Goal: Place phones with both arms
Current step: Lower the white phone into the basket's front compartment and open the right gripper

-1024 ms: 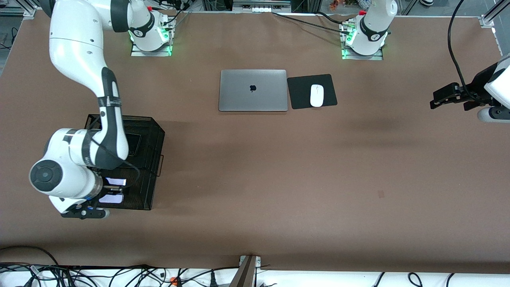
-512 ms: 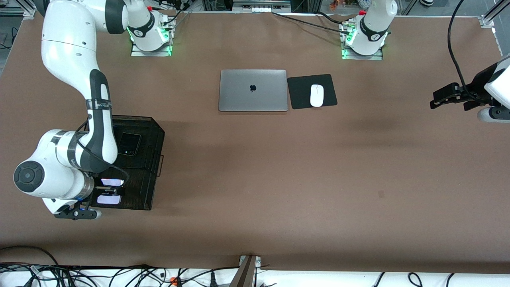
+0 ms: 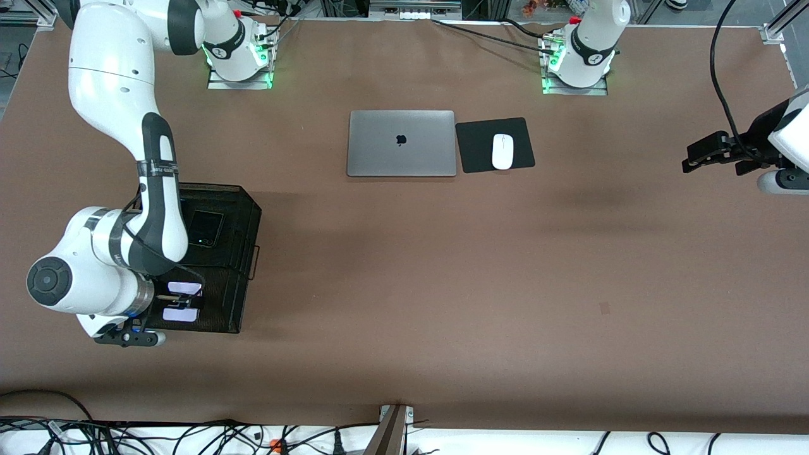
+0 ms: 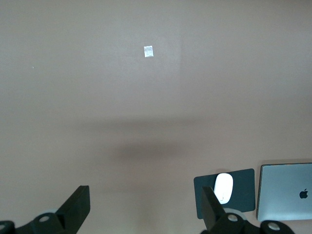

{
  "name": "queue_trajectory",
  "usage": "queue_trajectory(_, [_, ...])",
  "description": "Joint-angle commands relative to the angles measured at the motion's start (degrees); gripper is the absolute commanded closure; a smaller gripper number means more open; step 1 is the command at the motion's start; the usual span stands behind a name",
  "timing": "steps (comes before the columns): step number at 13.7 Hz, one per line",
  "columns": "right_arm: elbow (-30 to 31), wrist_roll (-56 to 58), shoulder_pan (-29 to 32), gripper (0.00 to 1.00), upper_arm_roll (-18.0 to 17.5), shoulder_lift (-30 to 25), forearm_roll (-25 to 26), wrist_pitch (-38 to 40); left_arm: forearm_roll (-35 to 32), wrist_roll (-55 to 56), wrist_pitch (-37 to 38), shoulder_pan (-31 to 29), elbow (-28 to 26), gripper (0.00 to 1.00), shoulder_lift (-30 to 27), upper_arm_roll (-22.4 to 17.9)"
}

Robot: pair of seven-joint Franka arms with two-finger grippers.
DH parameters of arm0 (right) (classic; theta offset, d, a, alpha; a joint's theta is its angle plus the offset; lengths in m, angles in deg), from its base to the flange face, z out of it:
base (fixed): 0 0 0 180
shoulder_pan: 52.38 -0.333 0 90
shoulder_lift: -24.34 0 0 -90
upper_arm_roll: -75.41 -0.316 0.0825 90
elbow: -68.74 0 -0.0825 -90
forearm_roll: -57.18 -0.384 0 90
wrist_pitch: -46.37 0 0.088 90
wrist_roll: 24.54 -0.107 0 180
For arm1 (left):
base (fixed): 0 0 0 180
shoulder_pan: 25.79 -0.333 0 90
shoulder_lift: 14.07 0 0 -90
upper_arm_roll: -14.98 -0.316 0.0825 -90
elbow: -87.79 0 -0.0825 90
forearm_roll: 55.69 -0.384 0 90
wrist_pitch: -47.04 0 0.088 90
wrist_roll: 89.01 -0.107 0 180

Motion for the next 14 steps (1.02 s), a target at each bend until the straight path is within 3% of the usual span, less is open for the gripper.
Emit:
queue_trajectory(1, [-0.19,0.89,0.72,0.08,-0.56,-0.04,-1.24,-0.06,0.98,0.51,0.08,-0.01,-0.01,0.00,-0.30,0.03])
queue_trajectory(2, [-0.19,0.98,0.72,0.04,-0.56,-0.04,-1.24,0.03,0.98,0.51,0.08,-0.01,-0.01,0.00,-0.30,0.03])
queue_trajectory(7, [-0.71,0.71,0.63,0.04,-0.48,-0.74,-1.15,1.78,0.98,-0.10,0.08,-0.10,-0.01,0.00,-0.30,-0.05])
queue_trajectory(11, [-7.21,0.45,0.72,0.04,1.10,-1.36,-0.89,13.97,0.89,-0.28,0.08,-0.10,0.08,0.00,-0.39,-0.14])
queue_trajectory(14, [-7.13,-1.30,-0.95,0.04,1.99,-8.81,-0.10,22.59,0.80,-0.28,0.08,-0.10,0.08,0.00,-0.39,-0.23])
